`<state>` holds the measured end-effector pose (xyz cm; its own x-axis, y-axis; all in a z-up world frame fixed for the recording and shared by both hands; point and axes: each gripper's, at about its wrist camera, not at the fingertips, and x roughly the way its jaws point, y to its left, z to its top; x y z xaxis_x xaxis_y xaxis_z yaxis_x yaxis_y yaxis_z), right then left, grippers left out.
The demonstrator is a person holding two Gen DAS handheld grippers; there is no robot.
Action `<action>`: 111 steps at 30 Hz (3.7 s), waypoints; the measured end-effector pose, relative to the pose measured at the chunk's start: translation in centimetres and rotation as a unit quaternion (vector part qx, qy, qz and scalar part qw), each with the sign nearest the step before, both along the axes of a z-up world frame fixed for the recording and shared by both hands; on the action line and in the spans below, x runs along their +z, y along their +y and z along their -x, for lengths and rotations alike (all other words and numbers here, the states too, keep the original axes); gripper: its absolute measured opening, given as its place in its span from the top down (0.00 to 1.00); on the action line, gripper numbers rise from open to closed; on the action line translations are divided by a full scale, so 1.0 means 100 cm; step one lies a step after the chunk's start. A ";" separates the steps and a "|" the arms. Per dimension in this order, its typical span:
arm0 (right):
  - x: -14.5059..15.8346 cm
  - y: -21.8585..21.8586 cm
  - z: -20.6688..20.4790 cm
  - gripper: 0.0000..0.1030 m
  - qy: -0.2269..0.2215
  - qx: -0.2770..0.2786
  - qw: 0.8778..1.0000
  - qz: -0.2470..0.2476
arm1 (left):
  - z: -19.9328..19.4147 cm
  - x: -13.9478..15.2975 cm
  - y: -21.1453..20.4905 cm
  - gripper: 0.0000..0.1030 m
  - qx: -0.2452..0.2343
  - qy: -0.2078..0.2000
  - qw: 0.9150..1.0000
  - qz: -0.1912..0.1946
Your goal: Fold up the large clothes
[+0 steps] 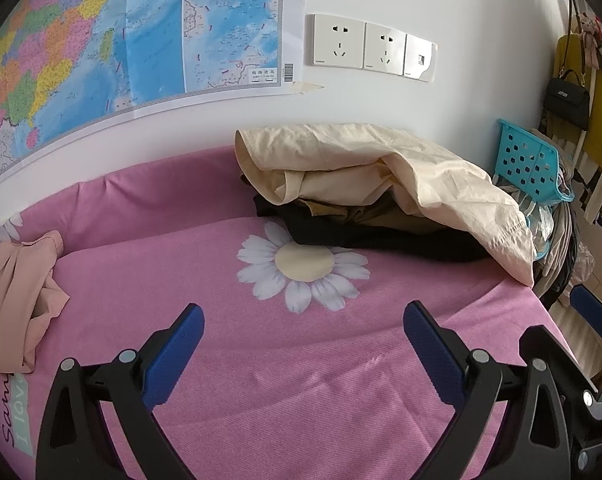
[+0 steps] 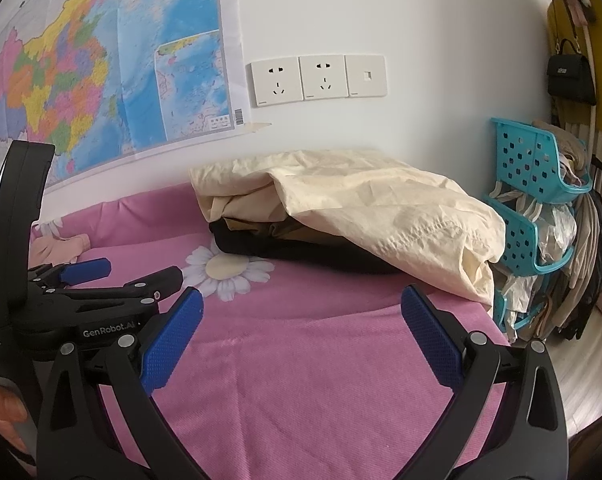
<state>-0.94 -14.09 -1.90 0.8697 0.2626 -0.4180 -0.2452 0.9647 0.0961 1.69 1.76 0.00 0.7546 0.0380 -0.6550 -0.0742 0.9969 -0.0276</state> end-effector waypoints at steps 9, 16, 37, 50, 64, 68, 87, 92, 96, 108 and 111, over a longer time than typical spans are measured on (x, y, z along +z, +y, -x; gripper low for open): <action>0.000 0.000 0.001 0.05 -0.002 -0.001 1.000 0.001 | 0.000 0.000 0.000 0.06 0.001 0.000 1.000 -0.001; 0.001 -0.002 0.000 0.05 -0.004 -0.003 1.000 0.000 | 0.000 0.000 0.000 0.06 0.001 0.001 1.000 -0.002; 0.007 0.048 -0.155 0.05 0.004 0.041 0.987 0.156 | -0.089 -0.029 0.047 0.06 0.050 0.061 0.997 0.012; 0.033 0.059 -0.201 0.98 0.006 0.088 0.974 0.207 | -0.121 -0.040 0.061 0.06 0.022 0.060 0.998 0.028; 0.194 -0.064 -0.220 0.98 -0.046 0.062 0.997 -0.030 | -0.154 -0.027 0.013 0.06 -0.096 0.006 0.992 0.083; 0.231 -0.073 -0.208 0.98 -0.082 0.062 0.994 -0.026 | -0.161 -0.009 -0.002 0.06 -0.126 -0.042 0.984 0.118; 0.389 -0.164 -0.043 0.98 -0.230 0.050 0.970 -0.059 | -0.115 0.189 -0.017 0.94 -0.234 -0.245 0.939 0.061; 0.435 -0.169 0.051 0.98 -0.287 0.086 0.952 -0.062 | -0.032 0.272 0.045 0.94 -0.202 -0.320 0.924 0.057; 0.442 -0.164 0.094 0.98 -0.295 0.120 0.946 -0.059 | 0.040 0.309 0.090 0.95 -0.165 -0.351 0.922 0.017; 0.396 -0.123 0.136 0.98 -0.223 0.322 0.915 -0.099 | 0.256 0.352 0.125 0.95 -0.025 -0.329 0.939 -0.102; 0.374 -0.095 0.074 0.98 -0.151 0.335 0.923 -0.111 | 0.250 0.338 0.123 0.94 -0.003 -0.295 0.949 -0.113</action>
